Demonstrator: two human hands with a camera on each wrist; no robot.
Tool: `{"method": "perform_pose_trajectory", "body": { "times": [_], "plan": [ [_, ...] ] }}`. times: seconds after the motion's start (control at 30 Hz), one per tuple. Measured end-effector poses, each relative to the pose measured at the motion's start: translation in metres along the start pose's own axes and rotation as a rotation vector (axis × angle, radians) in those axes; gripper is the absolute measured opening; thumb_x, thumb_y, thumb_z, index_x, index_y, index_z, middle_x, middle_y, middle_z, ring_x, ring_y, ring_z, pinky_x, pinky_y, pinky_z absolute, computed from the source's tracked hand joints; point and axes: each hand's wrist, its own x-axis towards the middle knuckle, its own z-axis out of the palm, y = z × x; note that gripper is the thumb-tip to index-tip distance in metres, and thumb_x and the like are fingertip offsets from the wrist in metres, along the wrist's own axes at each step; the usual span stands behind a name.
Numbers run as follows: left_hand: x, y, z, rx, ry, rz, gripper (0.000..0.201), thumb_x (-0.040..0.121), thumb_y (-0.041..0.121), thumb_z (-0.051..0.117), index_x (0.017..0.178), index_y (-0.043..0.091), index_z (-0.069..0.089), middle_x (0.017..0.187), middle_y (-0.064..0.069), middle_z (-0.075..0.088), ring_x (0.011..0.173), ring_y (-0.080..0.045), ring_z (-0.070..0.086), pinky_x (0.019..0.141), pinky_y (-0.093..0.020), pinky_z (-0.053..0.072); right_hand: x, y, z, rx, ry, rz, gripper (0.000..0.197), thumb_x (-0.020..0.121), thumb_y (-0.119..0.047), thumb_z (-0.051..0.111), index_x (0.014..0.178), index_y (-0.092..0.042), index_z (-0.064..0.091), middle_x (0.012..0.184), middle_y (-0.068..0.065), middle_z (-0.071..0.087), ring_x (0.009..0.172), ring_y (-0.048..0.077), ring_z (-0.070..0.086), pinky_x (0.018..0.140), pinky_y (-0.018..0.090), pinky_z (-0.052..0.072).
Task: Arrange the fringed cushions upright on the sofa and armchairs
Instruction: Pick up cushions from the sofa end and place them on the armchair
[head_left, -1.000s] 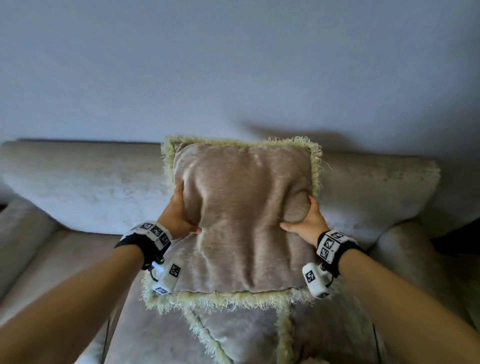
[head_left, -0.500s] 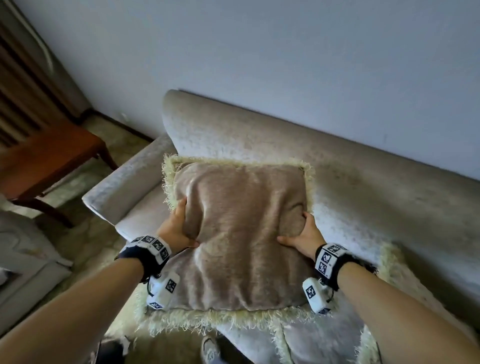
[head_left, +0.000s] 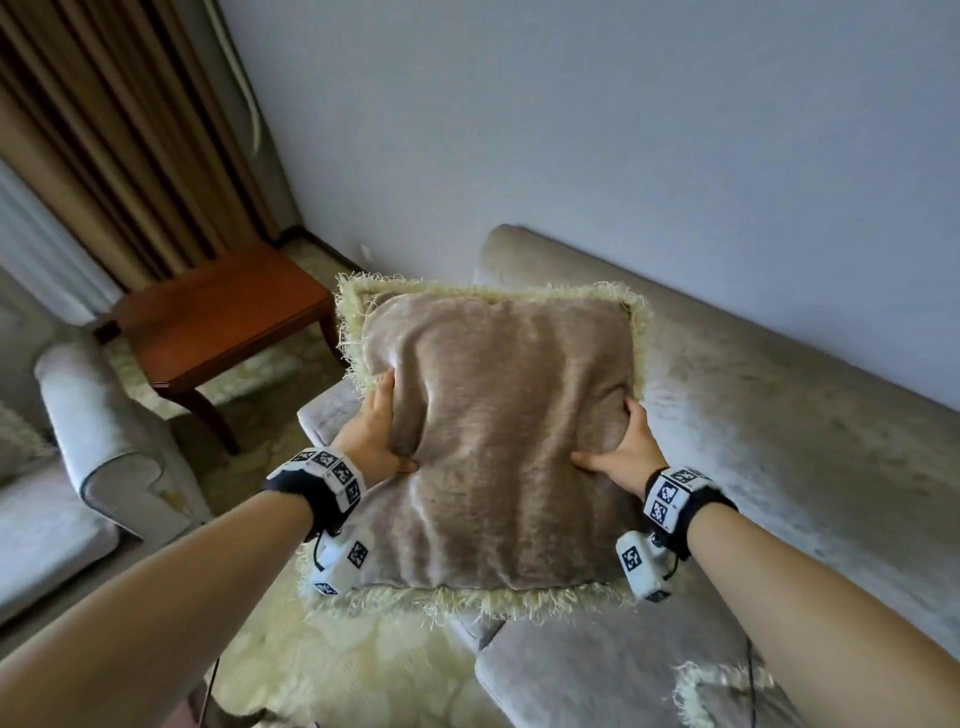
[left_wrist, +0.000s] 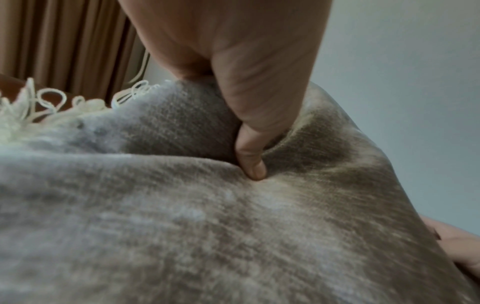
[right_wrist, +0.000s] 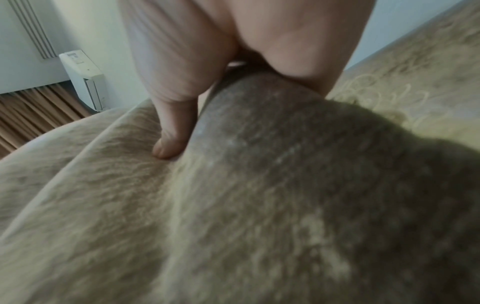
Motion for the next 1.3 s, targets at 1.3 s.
{"method": "perform_pose_trajectory", "body": {
  "times": [1.3],
  "plan": [
    [0.512, -0.043, 0.103, 0.036, -0.378, 0.643, 0.134, 0.068, 0.038, 0.085, 0.15, 0.004, -0.015, 0.159, -0.017, 0.006, 0.143, -0.03, 0.016, 0.112, -0.039, 0.03, 0.279, 0.004, 0.092, 0.156, 0.619, 0.421, 0.123, 0.054, -0.022, 0.095, 0.149, -0.035, 0.017, 0.145, -0.004, 0.042, 0.127, 0.015, 0.046, 0.108, 0.038, 0.039]
  ]
}}
